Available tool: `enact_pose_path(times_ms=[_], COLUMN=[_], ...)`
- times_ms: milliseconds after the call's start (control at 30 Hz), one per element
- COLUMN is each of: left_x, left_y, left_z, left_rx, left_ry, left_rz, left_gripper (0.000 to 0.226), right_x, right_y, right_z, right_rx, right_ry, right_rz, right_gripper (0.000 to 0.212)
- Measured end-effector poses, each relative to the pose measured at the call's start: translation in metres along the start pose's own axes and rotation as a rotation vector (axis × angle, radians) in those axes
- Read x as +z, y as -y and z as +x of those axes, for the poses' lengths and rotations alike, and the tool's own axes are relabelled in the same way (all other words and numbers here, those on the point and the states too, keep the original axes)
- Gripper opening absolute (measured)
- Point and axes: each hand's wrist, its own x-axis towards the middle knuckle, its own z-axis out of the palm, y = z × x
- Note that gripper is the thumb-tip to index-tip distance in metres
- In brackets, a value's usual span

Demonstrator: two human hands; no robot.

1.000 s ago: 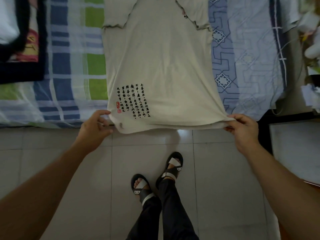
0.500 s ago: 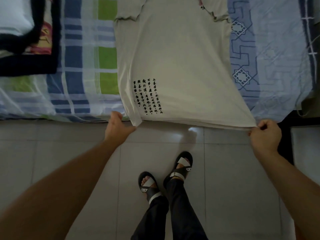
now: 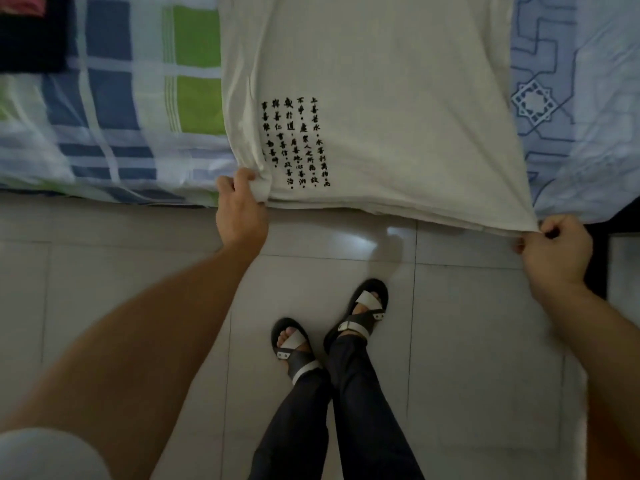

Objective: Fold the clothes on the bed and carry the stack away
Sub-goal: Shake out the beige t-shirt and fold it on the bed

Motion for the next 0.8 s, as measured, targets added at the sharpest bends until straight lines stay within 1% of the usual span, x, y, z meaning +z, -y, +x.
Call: enact_pose_path(times_ms=[67, 133, 200, 267, 333, 400, 433, 500, 567, 600, 667, 733, 800], left_x=[-0.014, -0.031, -0.051, -0.072, -0.093, -0.113, -0.123, -0.141, -0.155, -0.160, -0.167, -0.169, -0.168], left_y=[0.007, 0.013, 0.017, 0.018, 0.019, 0.019, 0.020, 0.022, 0.022, 0.020, 0.017, 0.014, 0.012], left_z=[0.001, 0.002, 0.001, -0.002, -0.009, -0.016, -0.018, -0.018, -0.015, -0.013, -0.008, -0.006, -0.007], left_rx=[0.048, 0.042, -0.054, -0.212, -0.314, -0.302, -0.266, -0.188, -0.145, -0.146, -0.148, -0.084, 0.020], left_ry=[0.015, 0.029, 0.039, 0.037, -0.022, -0.058, -0.056, -0.024, 0.014, 0.035, 0.060, 0.079, 0.137], left_rz=[-0.128, -0.211, -0.315, -0.522, -0.667, -0.649, -0.581, -0.373, -0.179, -0.148, -0.164, -0.176, -0.179], left_gripper=[0.034, 0.027, 0.027, 0.028, 0.027, 0.031, 0.032, 0.027, 0.016, 0.011, 0.007, 0.014, 0.017], right_x=[-0.002, -0.005, -0.008, -0.013, -0.018, -0.025, -0.029, -0.037, -0.044, -0.048, -0.052, -0.054, -0.055], right_y=[0.002, 0.006, 0.012, 0.019, 0.027, 0.036, 0.042, 0.053, 0.061, 0.065, 0.069, 0.070, 0.068], right_z=[0.000, 0.000, -0.001, -0.005, -0.010, -0.015, -0.016, -0.017, -0.017, -0.017, -0.017, -0.015, -0.013], right_rx=[0.032, 0.086, 0.150, 0.211, 0.263, 0.298, 0.311, 0.328, 0.329, 0.329, 0.327, 0.319, 0.306], right_ry=[0.001, 0.007, 0.009, 0.022, 0.046, 0.063, 0.072, 0.096, 0.116, 0.124, 0.156, 0.186, 0.205], right_rz=[0.054, 0.126, 0.193, 0.257, 0.304, 0.351, 0.370, 0.390, 0.397, 0.398, 0.386, 0.365, 0.340], right_gripper=[0.041, 0.042, 0.040, 0.039, 0.037, 0.033, 0.030, 0.028, 0.027, 0.027, 0.026, 0.027, 0.025])
